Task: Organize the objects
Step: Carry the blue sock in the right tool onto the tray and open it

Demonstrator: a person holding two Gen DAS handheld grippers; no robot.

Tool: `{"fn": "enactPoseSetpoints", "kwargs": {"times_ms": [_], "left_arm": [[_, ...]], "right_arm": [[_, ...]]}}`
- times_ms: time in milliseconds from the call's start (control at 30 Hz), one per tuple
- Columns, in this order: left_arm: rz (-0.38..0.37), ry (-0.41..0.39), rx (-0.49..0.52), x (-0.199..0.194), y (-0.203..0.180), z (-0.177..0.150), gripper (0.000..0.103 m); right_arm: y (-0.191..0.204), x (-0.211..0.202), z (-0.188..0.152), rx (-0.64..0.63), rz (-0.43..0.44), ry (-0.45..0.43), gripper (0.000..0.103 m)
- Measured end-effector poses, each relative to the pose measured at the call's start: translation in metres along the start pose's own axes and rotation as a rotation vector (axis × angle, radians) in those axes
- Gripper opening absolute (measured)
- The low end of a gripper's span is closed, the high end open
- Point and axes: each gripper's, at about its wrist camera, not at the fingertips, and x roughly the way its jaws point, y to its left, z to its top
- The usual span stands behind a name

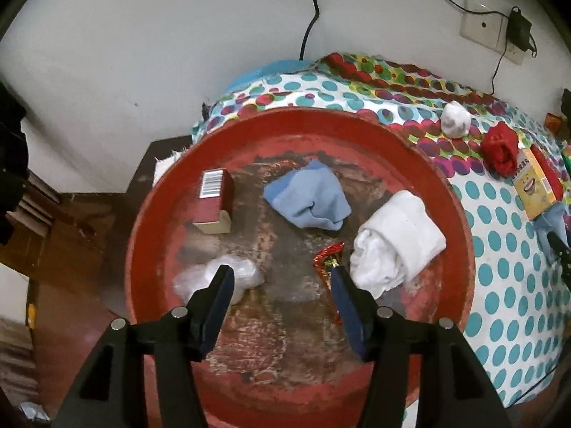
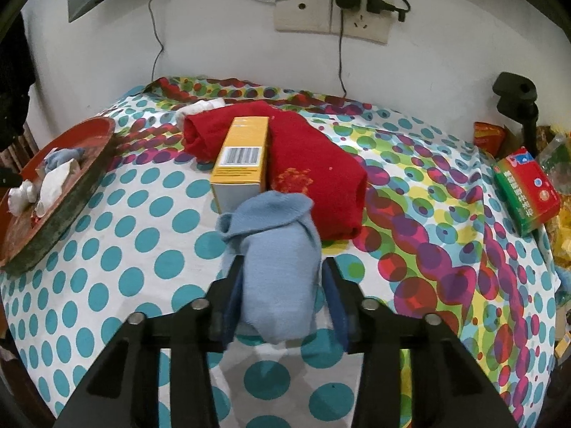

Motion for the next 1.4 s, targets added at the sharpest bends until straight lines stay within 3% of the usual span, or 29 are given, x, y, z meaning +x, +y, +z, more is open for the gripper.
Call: {"fn": "enactPoseSetpoints", "kwargs": {"times_ms": [100, 533, 1400], "left_arm": [[-0.038, 0.012, -0.027, 0.001, 0.008, -0.003, 0.058], [-0.072, 0.008, -0.099, -0.007, 0.052, -0.010, 0.058], [-0.111, -0.005, -0.116, -0.015, 0.068, -0.015, 0.058]], "right_arm": [[0.003, -0.001, 0.000, 0.001, -0.007, 0.004, 0.029], [0.026, -0.026, 0.004, 0.009, -0.007, 0.015, 0.026], [0.169, -0.053, 0.042, -0.210, 0.177, -0.037, 0.026]]}}
